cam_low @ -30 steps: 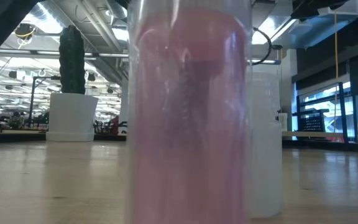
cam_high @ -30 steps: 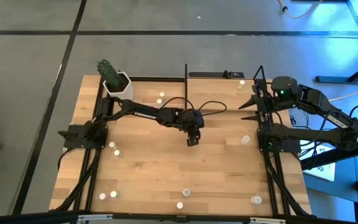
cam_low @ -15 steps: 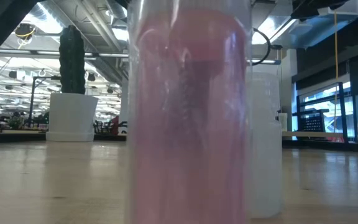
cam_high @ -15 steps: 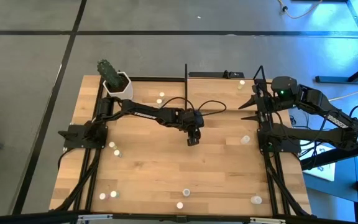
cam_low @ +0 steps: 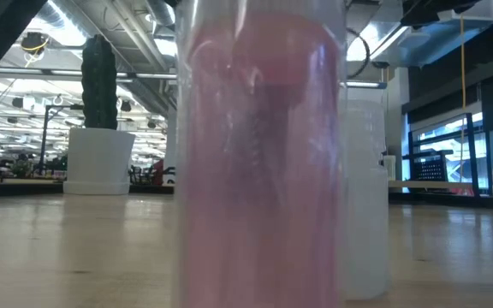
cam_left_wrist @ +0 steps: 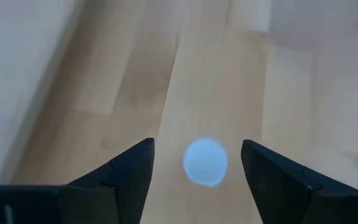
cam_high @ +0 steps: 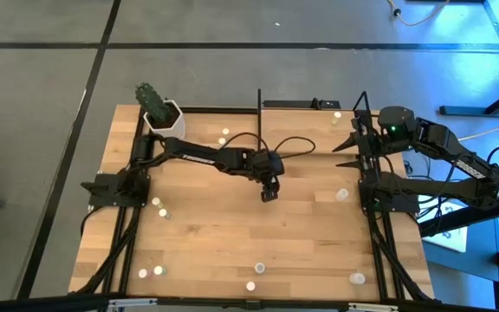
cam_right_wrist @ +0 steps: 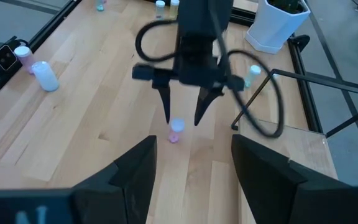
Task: Pick and place medicine bottles onto shelf by color
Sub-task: Put the top pink pill bottle on the shelf
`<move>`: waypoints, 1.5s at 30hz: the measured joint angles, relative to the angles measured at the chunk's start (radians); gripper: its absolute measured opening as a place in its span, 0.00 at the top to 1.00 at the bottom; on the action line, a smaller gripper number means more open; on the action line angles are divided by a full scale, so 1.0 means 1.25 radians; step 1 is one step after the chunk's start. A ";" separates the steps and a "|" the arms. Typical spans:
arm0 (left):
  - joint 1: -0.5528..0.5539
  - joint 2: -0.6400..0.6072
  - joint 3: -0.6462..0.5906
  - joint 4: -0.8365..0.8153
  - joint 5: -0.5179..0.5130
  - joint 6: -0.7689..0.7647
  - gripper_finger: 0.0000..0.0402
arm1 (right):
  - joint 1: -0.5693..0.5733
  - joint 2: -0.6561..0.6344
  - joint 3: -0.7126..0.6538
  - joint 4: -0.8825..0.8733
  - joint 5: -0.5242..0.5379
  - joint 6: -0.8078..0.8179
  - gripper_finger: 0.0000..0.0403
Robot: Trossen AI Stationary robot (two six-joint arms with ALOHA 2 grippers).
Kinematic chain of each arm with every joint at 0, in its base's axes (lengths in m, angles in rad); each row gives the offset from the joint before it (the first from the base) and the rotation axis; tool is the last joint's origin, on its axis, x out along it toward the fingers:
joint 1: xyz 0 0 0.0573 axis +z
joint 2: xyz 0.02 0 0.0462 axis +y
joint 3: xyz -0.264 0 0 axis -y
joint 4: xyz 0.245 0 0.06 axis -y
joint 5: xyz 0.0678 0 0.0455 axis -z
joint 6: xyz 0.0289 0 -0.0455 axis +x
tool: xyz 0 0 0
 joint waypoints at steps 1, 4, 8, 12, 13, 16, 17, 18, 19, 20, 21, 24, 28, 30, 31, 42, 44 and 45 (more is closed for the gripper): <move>0.000 -0.008 0.000 0.000 0.000 0.000 0.41 | 0.000 0.000 0.000 0.000 0.000 0.000 0.48; 0.000 -0.037 0.000 -0.038 0.000 0.000 0.41 | 0.000 0.000 0.000 0.000 0.000 0.000 0.48; -0.007 -0.085 0.000 -0.094 -0.002 -0.012 0.42 | 0.000 0.000 0.000 0.000 0.000 0.000 0.48; -0.020 -0.139 0.000 -0.140 -0.006 -0.025 0.41 | 0.000 0.000 0.000 0.000 0.000 0.000 0.48; -0.024 -0.154 0.000 -0.158 -0.006 -0.025 0.41 | 0.000 0.000 0.000 0.000 0.000 0.000 0.48; -0.038 -0.193 0.000 -0.192 -0.021 -0.028 0.42 | 0.000 0.000 0.000 0.000 0.000 0.000 0.48; -0.044 -0.206 0.000 -0.207 -0.034 -0.035 0.42 | 0.000 0.000 0.000 0.000 0.000 0.000 0.48; -0.049 -0.219 0.000 -0.224 -0.050 -0.047 0.41 | 0.000 0.000 0.000 0.002 0.000 0.000 0.48; -0.054 -0.230 0.000 -0.238 -0.068 -0.064 0.41 | 0.000 0.000 0.000 0.005 0.000 -0.001 0.48; -0.061 -0.242 0.000 -0.251 -0.087 -0.078 0.41 | 0.000 0.002 0.000 0.011 0.000 -0.001 0.48; -0.067 -0.252 0.000 -0.271 -0.105 -0.092 0.41 | 0.000 0.002 0.000 0.013 0.000 -0.001 0.48; -0.087 -0.274 0.000 -0.320 -0.158 -0.138 0.42 | 0.000 0.002 0.000 0.011 0.000 -0.001 0.48; -0.115 -0.293 0.000 -0.364 -0.191 -0.197 0.41 | 0.000 0.004 0.000 0.014 0.000 -0.001 0.48; -0.129 -0.295 0.000 -0.372 -0.192 -0.222 0.42 | 0.000 0.004 0.000 0.015 0.000 -0.001 0.48; -0.136 -0.295 0.000 -0.374 -0.192 -0.233 0.42 | 0.000 0.004 0.000 0.015 0.000 -0.001 0.48; -0.194 -0.295 0.000 -0.375 -0.261 -0.335 0.42 | 0.000 0.005 0.000 0.075 -0.001 0.179 0.48; -0.200 -0.295 0.000 -0.378 -0.264 -0.360 0.41 | 0.000 0.014 0.000 0.099 0.007 0.227 0.48; -0.202 -0.295 0.000 -0.383 -0.264 -0.376 0.41 | 0.000 0.020 0.000 0.108 0.006 0.235 0.48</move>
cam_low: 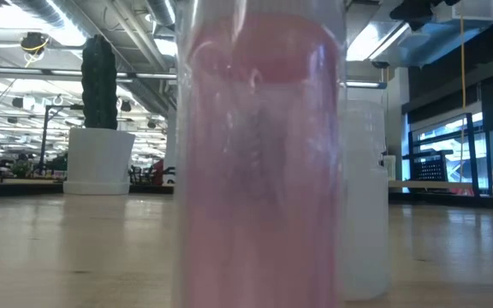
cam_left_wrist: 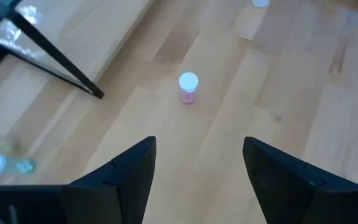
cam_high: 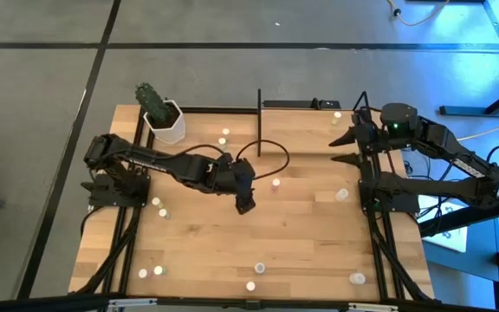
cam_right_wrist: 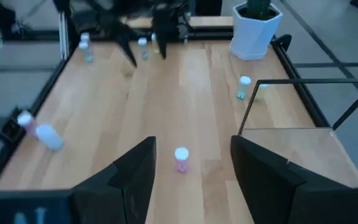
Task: Pick and place medicine bottles onto shelf by color
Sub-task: Put the top pink pill bottle on the shelf
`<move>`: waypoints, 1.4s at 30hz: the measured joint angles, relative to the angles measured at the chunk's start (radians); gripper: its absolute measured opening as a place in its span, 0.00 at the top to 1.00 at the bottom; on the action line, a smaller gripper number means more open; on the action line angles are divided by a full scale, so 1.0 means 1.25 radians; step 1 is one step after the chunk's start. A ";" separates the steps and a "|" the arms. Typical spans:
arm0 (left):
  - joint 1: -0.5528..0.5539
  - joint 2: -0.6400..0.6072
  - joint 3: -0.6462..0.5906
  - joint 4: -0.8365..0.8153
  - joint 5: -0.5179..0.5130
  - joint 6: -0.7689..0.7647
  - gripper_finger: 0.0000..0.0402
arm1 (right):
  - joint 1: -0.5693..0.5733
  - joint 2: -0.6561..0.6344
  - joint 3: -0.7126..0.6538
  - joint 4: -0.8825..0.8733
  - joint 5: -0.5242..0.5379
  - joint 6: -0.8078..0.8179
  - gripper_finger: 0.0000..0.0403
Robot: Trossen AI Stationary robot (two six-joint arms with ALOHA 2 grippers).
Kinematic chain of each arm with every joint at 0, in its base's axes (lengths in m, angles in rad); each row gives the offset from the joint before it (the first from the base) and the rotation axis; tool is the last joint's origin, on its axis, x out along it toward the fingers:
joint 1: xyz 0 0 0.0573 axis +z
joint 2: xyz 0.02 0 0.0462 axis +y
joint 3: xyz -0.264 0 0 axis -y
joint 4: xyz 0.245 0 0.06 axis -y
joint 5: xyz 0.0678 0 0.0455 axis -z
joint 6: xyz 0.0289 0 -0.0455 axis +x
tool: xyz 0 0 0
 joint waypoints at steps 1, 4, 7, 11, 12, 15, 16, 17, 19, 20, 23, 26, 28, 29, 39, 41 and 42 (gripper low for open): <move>-0.002 0.000 0.000 -0.004 -0.002 -0.015 0.41 | 0.000 0.010 0.000 0.002 -0.002 0.003 0.49; -0.011 0.000 0.000 -0.010 -0.023 -0.041 0.42 | 0.014 0.055 0.000 0.001 -0.005 0.005 0.49; -0.018 -0.008 0.000 -0.014 -0.037 -0.043 0.41 | 0.040 0.119 0.000 0.001 -0.002 -0.012 0.49; -0.020 -0.018 0.000 -0.023 -0.044 -0.054 0.42 | 0.093 0.216 0.000 0.013 0.001 -0.065 0.49; -0.020 -0.020 0.000 -0.025 -0.048 -0.058 0.42 | 0.106 0.239 0.000 0.015 0.009 -0.082 0.49; -0.022 -0.025 0.000 -0.040 -0.058 -0.064 0.42 | 0.140 0.294 0.000 0.033 0.065 -0.126 0.49; -0.023 -0.026 0.000 -0.041 -0.060 -0.064 0.41 | 0.149 0.313 0.000 0.038 0.089 -0.132 0.49; -0.023 -0.029 0.000 -0.046 -0.060 -0.064 0.41 | 0.157 0.330 0.000 0.045 0.108 -0.136 0.49; -0.023 -0.035 0.000 -0.058 -0.061 -0.066 0.41 | 0.175 0.363 0.000 0.060 0.115 -0.151 0.49; -0.023 -0.036 0.000 -0.057 -0.063 -0.067 0.42 | 0.181 0.379 0.000 0.066 0.114 -0.158 0.49; -0.023 -0.040 0.000 -0.064 -0.066 -0.067 0.42 | 0.204 0.427 0.000 0.106 0.111 -0.164 0.49; -0.023 -0.048 0.000 -0.070 -0.069 -0.067 0.41 | 0.222 0.473 0.000 0.146 0.111 -0.170 0.49; -0.023 -0.049 0.000 -0.070 -0.073 -0.067 0.42 | 0.233 0.503 0.000 0.172 0.113 -0.172 0.49; -0.023 -0.049 0.000 -0.071 -0.074 -0.067 0.42 | 0.236 0.516 0.000 0.184 0.113 -0.173 0.49; -0.040 -0.062 0.000 -0.075 -0.082 -0.066 0.42 | 0.246 0.631 0.000 0.230 0.172 -0.177 0.49; -0.043 -0.062 0.000 -0.075 -0.082 -0.066 0.41 | 0.246 0.648 0.000 0.231 0.197 -0.178 0.49; -0.044 -0.062 0.000 -0.075 -0.082 -0.066 0.41 | 0.246 0.656 0.000 0.232 0.203 -0.178 0.49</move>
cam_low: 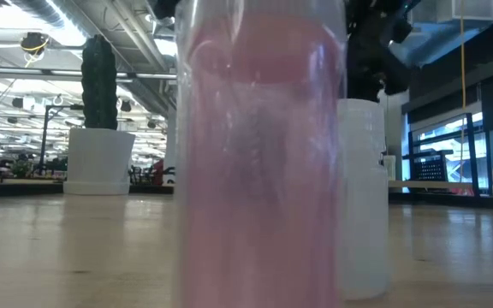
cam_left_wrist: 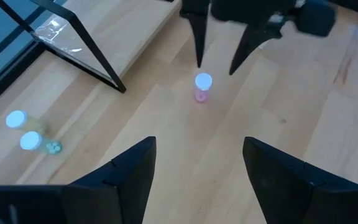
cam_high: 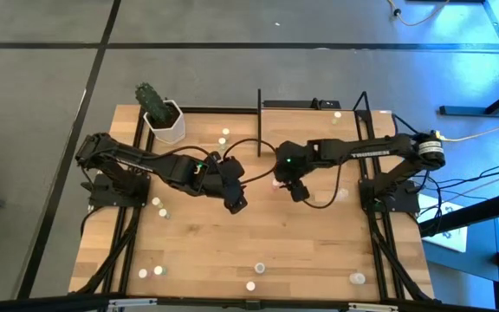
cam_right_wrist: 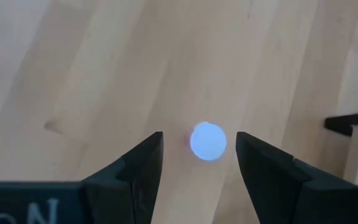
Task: Pick and place medicine bottles onto shelf by color
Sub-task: Put the top pink pill bottle on the shelf
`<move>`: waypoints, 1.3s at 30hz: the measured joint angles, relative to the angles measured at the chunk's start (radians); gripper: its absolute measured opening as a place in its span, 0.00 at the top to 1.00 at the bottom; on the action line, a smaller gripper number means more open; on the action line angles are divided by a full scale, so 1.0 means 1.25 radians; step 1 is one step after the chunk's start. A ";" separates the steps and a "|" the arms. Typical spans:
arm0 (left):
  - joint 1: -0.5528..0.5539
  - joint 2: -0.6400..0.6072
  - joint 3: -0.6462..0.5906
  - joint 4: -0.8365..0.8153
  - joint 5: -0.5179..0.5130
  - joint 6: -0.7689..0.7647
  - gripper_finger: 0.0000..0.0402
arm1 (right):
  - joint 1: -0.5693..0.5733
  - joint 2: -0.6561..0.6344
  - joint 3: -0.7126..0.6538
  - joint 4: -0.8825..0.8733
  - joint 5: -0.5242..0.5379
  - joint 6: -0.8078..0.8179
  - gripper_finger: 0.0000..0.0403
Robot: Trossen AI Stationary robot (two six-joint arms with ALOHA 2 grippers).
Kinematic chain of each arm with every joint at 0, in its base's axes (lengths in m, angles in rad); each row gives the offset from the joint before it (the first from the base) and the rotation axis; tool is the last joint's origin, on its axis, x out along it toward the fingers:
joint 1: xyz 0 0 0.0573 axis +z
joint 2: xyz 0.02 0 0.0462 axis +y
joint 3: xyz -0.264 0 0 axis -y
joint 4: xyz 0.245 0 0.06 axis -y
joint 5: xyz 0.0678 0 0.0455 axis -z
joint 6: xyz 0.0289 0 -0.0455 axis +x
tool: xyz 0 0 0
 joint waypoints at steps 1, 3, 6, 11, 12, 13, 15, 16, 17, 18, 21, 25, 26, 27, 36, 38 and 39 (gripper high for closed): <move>0.000 0.000 0.000 0.000 0.000 0.000 0.41 | 0.000 0.007 0.000 0.000 0.000 0.000 0.49; -0.002 0.000 0.000 0.000 0.000 0.000 0.42 | 0.000 0.017 0.000 0.002 0.000 0.000 0.49; -0.002 0.000 0.000 0.000 0.000 0.000 0.42 | 0.000 0.029 0.000 0.005 0.000 0.000 0.49; -0.002 0.001 0.000 0.000 0.000 0.000 0.42 | 0.000 0.045 0.000 0.022 0.021 0.000 0.49; -0.002 0.001 0.000 0.000 0.000 0.000 0.42 | 0.000 0.049 0.000 0.025 0.021 0.000 0.49; -0.002 0.001 0.000 0.000 0.000 0.000 0.42 | 0.000 0.053 0.000 0.028 0.021 0.000 0.49; -0.002 0.001 0.000 0.000 0.000 0.000 0.42 | 0.000 0.061 0.000 0.036 0.022 0.000 0.49; -0.002 0.001 0.000 0.000 0.000 0.000 0.41 | 0.000 0.065 0.000 0.039 0.022 0.000 0.49; -0.002 0.001 0.000 0.000 0.000 0.000 0.41 | 0.000 0.068 0.000 0.038 0.022 0.000 0.49; -0.002 0.001 0.000 0.000 0.000 0.000 0.41 | 0.000 0.070 0.000 0.038 0.022 0.000 0.49; -0.002 0.001 0.000 0.000 0.001 -0.001 0.42 | 0.000 0.071 0.000 0.035 0.022 0.000 0.49; -0.002 0.001 0.000 0.000 0.001 -0.001 0.41 | 0.000 0.071 0.000 0.035 0.022 0.000 0.49; -0.002 0.001 0.000 0.000 0.001 0.000 0.41 | 0.000 0.071 0.000 0.035 0.022 0.000 0.49; -0.002 0.001 0.000 0.000 0.001 -0.001 0.41 | 0.000 0.071 0.000 0.035 0.022 -0.003 0.49; -0.002 0.001 0.000 0.000 0.001 -0.001 0.41 | -0.001 0.071 0.000 0.038 0.022 -0.039 0.49; -0.002 0.001 0.000 0.000 0.001 -0.001 0.42 | -0.001 0.071 0.000 0.040 0.021 -0.039 0.49; -0.002 0.001 0.000 0.000 0.001 -0.001 0.42 | -0.001 0.071 0.000 0.040 0.021 -0.039 0.49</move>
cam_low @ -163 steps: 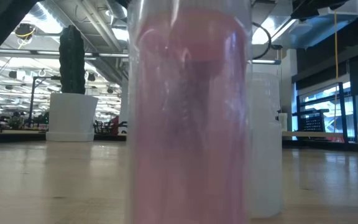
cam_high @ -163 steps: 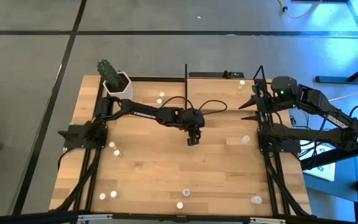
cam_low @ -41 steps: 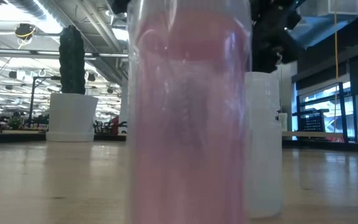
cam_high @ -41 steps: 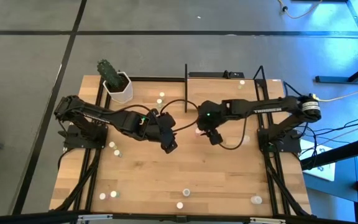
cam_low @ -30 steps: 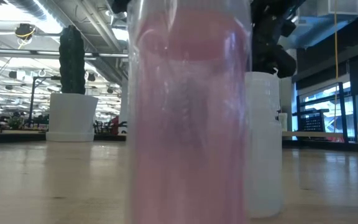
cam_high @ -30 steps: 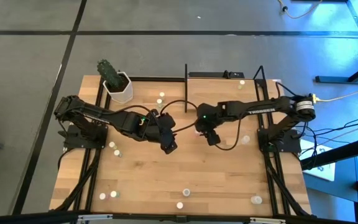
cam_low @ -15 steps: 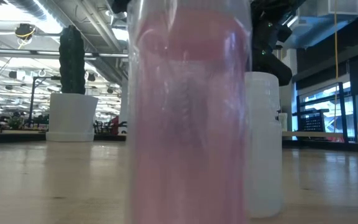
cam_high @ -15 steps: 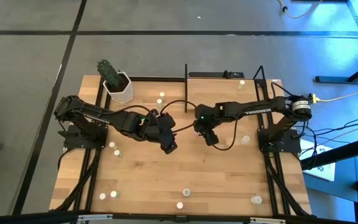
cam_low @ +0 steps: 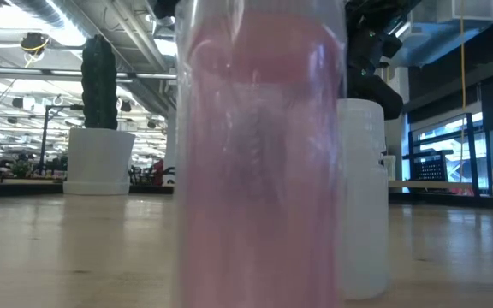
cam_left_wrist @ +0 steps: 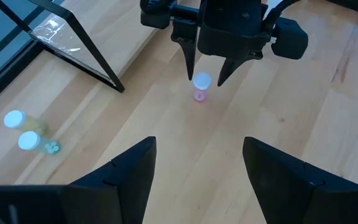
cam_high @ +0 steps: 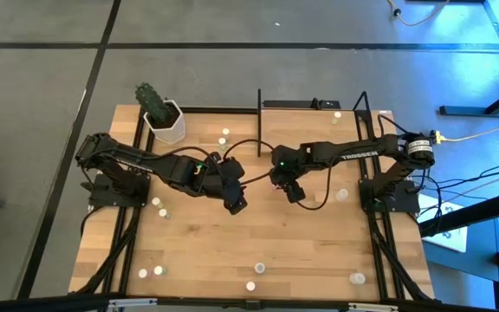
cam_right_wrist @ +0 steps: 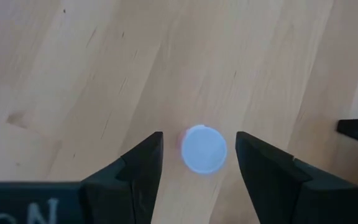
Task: Pick and place medicine bottles onto shelf by color
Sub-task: Put the top pink pill bottle on the shelf
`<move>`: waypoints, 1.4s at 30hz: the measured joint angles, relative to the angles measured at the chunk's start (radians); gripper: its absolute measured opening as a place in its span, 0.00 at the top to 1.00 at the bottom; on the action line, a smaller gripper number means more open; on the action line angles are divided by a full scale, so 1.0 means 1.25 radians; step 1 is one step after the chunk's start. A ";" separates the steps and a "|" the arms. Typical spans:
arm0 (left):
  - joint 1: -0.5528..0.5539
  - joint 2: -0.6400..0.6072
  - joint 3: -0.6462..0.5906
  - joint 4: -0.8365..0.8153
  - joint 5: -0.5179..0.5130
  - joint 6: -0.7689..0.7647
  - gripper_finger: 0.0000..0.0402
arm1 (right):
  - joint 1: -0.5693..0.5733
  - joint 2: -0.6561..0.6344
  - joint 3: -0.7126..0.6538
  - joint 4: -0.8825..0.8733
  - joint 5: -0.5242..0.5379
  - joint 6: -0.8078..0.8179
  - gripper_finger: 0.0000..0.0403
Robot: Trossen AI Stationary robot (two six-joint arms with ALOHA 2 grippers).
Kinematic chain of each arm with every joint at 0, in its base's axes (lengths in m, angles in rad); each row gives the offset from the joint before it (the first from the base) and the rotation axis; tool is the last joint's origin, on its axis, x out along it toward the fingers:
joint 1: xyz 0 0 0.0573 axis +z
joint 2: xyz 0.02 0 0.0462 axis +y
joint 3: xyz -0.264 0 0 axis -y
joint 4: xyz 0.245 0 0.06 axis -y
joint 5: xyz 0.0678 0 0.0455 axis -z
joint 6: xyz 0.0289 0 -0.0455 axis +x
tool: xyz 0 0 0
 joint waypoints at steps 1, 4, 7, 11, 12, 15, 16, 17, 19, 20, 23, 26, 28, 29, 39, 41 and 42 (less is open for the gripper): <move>0.000 0.000 0.000 0.000 0.000 0.000 0.42 | 0.000 0.000 0.000 0.000 0.000 0.000 0.49; -0.002 0.000 0.000 0.001 0.000 0.000 0.41 | 0.000 0.000 -0.001 0.008 0.000 0.001 0.49; -0.005 0.000 0.000 0.002 0.000 -0.002 0.42 | -0.003 0.000 -0.001 0.012 0.000 0.000 0.49; -0.010 0.000 0.000 0.002 0.000 -0.009 0.41 | -0.005 0.000 -0.001 0.012 -0.002 0.002 0.49; -0.010 0.000 0.000 0.002 0.000 -0.010 0.41 | -0.005 0.000 -0.001 0.012 -0.002 0.002 0.49; -0.014 0.000 0.000 0.002 -0.001 -0.016 0.42 | -0.005 0.000 -0.019 0.038 -0.003 0.002 0.49; -0.015 0.000 0.000 0.001 -0.001 -0.016 0.42 | -0.005 0.000 -0.027 0.042 -0.002 0.002 0.49; -0.015 0.001 0.000 0.001 -0.002 -0.016 0.42 | -0.005 0.000 -0.033 0.042 -0.003 0.001 0.49; -0.015 0.001 0.000 0.001 -0.002 -0.016 0.42 | -0.005 0.000 -0.040 0.045 -0.002 0.001 0.49; -0.015 0.001 0.000 0.001 -0.002 -0.016 0.41 | -0.005 0.000 -0.040 0.045 -0.002 0.001 0.49; -0.015 0.001 0.000 0.001 -0.003 -0.016 0.41 | -0.005 0.000 -0.040 0.057 -0.002 0.001 0.49; -0.015 0.001 0.000 0.001 -0.003 -0.016 0.42 | -0.005 0.001 -0.040 0.071 -0.002 0.001 0.49; -0.016 0.001 0.000 0.001 -0.003 -0.016 0.41 | -0.005 0.006 -0.040 0.078 -0.002 0.001 0.49; -0.016 0.001 0.000 0.001 -0.003 -0.016 0.41 | -0.005 0.007 -0.040 0.077 -0.002 0.002 0.49; -0.024 0.001 0.000 0.002 -0.004 -0.018 0.41 | -0.005 0.060 -0.040 0.087 -0.002 0.005 0.49; -0.026 0.001 0.000 0.002 -0.004 -0.018 0.42 | -0.005 0.060 -0.040 0.090 -0.002 0.007 0.50; -0.026 0.001 0.000 0.002 -0.004 -0.018 0.42 | -0.005 0.060 -0.040 0.094 -0.002 0.009 0.51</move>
